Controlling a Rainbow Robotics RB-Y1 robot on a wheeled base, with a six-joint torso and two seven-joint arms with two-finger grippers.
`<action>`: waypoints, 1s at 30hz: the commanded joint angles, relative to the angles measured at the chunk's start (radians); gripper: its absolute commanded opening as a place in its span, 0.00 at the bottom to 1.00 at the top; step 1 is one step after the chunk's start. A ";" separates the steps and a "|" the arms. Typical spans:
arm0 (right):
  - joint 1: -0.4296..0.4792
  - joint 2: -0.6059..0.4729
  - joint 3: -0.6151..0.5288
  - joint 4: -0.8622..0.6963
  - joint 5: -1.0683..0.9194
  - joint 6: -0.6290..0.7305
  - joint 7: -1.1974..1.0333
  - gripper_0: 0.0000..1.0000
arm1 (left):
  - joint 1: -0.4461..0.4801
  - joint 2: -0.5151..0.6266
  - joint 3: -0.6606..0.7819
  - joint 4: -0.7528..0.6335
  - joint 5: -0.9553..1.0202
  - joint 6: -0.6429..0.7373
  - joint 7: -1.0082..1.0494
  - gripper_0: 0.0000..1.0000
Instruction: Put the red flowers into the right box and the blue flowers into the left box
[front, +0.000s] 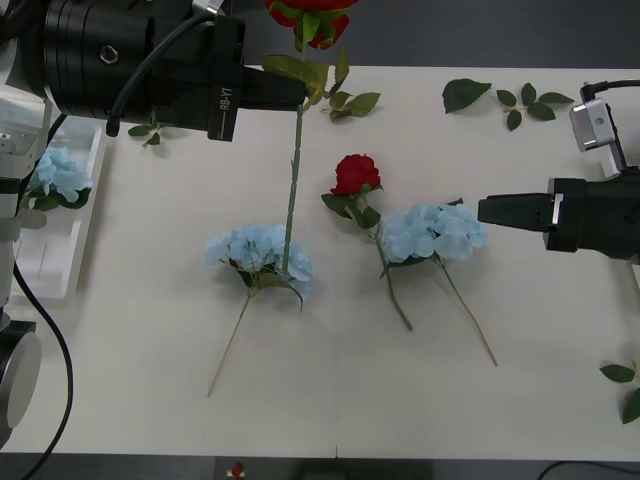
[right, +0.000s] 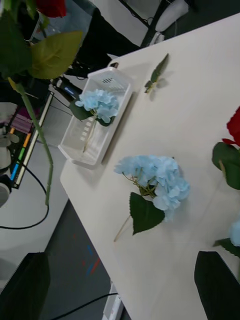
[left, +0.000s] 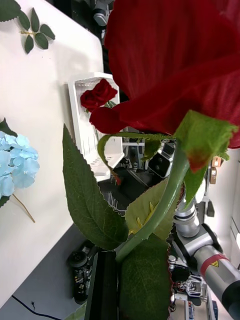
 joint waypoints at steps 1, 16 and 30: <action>0.002 0.084 0.005 -0.030 -0.041 -0.006 0.121 0.84 | -0.006 0.007 0.006 -0.029 0.008 -0.008 0.020 0.00; -0.035 0.350 0.060 -0.048 0.176 -0.069 0.150 0.78 | -0.006 0.007 0.006 -0.029 0.008 -0.008 0.020 0.00; -0.119 0.500 0.264 -0.050 0.298 -0.278 0.144 0.73 | -0.006 0.007 0.006 -0.029 0.008 -0.008 0.020 0.00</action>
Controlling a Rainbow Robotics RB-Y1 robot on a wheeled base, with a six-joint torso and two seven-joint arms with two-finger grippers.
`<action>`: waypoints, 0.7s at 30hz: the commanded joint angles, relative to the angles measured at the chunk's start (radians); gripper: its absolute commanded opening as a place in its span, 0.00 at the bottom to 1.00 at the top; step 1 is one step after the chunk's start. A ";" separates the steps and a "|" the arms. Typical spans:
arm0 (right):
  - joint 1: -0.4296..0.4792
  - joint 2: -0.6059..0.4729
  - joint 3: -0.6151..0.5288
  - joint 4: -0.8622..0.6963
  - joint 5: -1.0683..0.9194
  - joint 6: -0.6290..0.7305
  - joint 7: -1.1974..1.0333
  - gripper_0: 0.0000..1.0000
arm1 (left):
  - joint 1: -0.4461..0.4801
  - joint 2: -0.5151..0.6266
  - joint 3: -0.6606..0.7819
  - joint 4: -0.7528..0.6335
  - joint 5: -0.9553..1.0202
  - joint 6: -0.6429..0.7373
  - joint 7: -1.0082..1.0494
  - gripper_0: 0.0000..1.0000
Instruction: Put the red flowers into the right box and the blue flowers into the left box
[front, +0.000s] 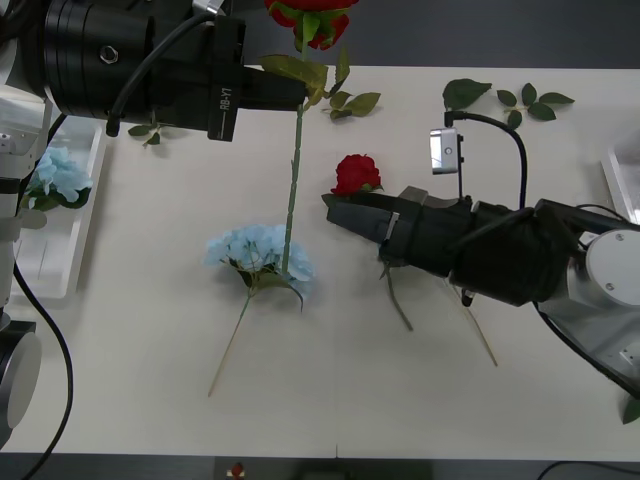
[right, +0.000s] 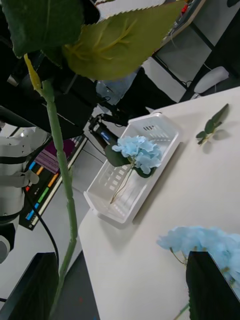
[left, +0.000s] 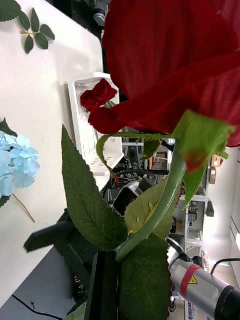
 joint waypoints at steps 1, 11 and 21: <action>-0.024 0.043 -0.006 -0.041 0.033 -0.005 0.010 0.73 | -0.006 0.007 0.006 -0.029 0.008 -0.008 0.020 0.00; -0.062 0.105 0.044 -0.041 0.074 -0.026 -0.011 0.72 | -0.006 0.007 0.006 -0.029 0.008 -0.008 0.020 0.00; -0.104 0.172 0.102 0.011 0.076 -0.098 -0.019 0.68 | -0.006 0.007 0.006 -0.029 0.008 -0.008 0.020 0.00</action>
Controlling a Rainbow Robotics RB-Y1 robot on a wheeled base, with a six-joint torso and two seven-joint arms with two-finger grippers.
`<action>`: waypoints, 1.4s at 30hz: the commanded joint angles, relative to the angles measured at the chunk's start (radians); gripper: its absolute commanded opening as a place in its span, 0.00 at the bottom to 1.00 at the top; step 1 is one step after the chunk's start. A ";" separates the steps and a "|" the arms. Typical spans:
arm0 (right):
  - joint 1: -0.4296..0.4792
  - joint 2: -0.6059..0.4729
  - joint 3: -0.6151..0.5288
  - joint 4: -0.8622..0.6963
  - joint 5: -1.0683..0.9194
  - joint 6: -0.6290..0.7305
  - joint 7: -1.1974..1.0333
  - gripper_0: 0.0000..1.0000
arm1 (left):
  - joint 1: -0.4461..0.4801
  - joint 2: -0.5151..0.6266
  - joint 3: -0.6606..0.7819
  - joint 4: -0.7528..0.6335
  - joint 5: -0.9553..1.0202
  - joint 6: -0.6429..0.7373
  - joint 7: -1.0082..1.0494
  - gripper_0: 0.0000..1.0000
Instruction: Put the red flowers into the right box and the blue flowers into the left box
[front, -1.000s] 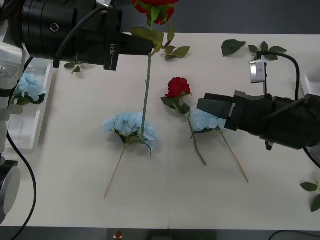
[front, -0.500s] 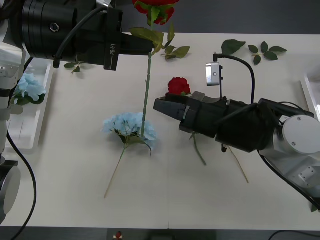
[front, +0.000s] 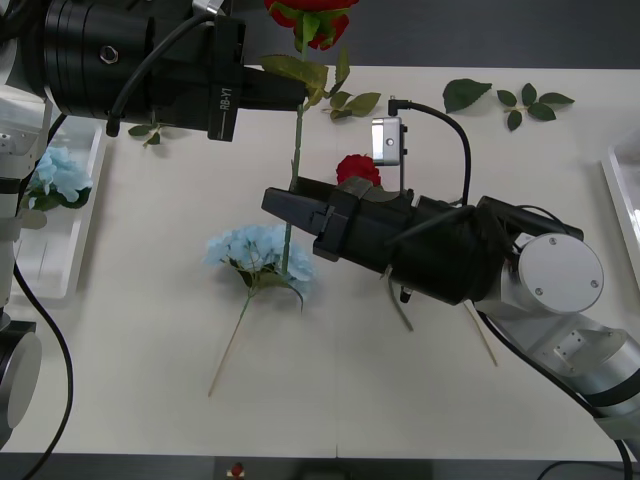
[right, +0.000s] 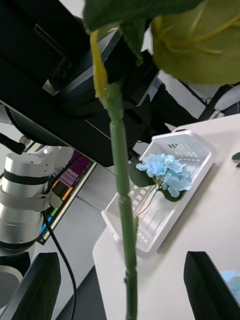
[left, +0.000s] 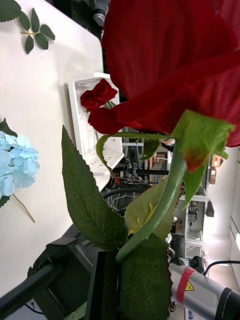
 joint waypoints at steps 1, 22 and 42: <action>-0.036 0.039 -0.005 0.012 0.000 0.003 -0.020 0.67 | -0.006 0.007 0.006 -0.029 0.008 -0.008 0.020 0.00; -0.060 0.068 -0.002 0.055 0.000 -0.016 -0.032 0.00 | -0.006 0.007 0.006 -0.029 0.008 -0.008 0.020 0.20; -0.065 0.002 -0.005 0.055 0.001 -0.034 -0.032 0.00 | -0.006 0.007 0.006 -0.029 0.008 -0.008 0.020 1.00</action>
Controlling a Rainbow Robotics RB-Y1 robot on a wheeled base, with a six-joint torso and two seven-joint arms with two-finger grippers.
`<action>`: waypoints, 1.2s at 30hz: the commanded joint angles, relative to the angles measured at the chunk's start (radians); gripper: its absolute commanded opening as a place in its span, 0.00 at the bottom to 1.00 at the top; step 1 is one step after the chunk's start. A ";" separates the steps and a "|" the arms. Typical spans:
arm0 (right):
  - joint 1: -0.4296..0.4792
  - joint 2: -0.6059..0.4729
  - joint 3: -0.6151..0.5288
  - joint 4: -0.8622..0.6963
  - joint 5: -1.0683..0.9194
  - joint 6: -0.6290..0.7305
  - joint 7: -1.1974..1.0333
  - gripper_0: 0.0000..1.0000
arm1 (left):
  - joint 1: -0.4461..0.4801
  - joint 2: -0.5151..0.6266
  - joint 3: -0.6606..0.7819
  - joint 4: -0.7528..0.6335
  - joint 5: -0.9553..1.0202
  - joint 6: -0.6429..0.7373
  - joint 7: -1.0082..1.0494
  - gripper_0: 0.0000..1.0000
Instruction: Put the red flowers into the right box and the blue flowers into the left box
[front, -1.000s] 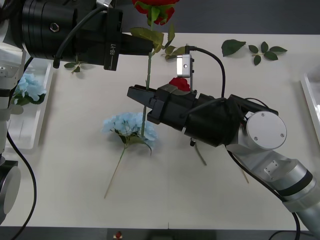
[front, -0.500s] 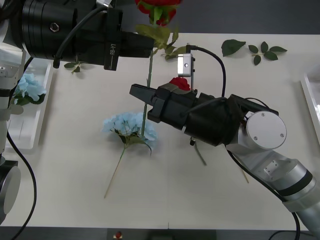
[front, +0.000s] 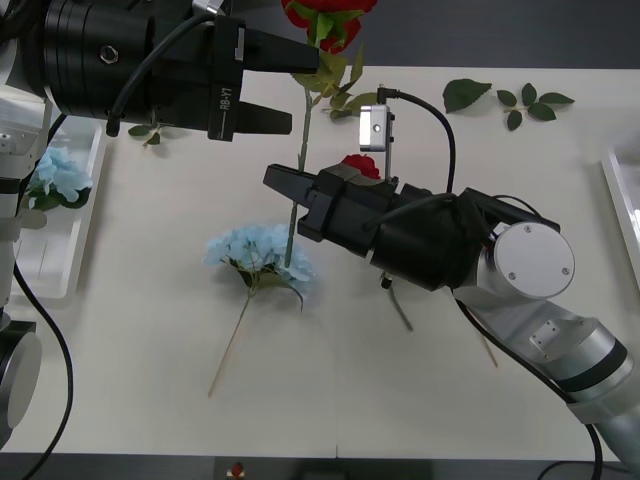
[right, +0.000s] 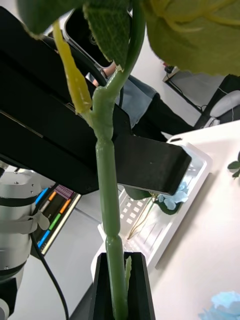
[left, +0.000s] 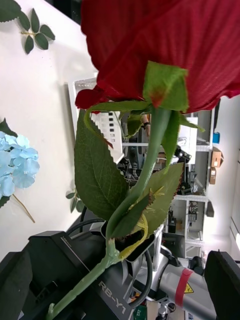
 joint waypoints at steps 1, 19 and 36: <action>-0.022 -0.058 -0.011 -0.018 -0.005 0.000 -0.029 0.00 | 0.011 -0.007 0.007 -0.028 0.007 -0.014 0.017 1.00; -0.134 -0.737 -0.077 -0.011 -0.103 0.196 -0.416 0.00 | 0.016 0.085 0.267 -0.036 -0.189 0.417 -0.146 1.00; -0.133 -1.107 -0.136 0.247 0.024 0.462 -0.408 0.00 | 0.240 0.335 0.063 -0.266 -0.373 0.345 -0.278 1.00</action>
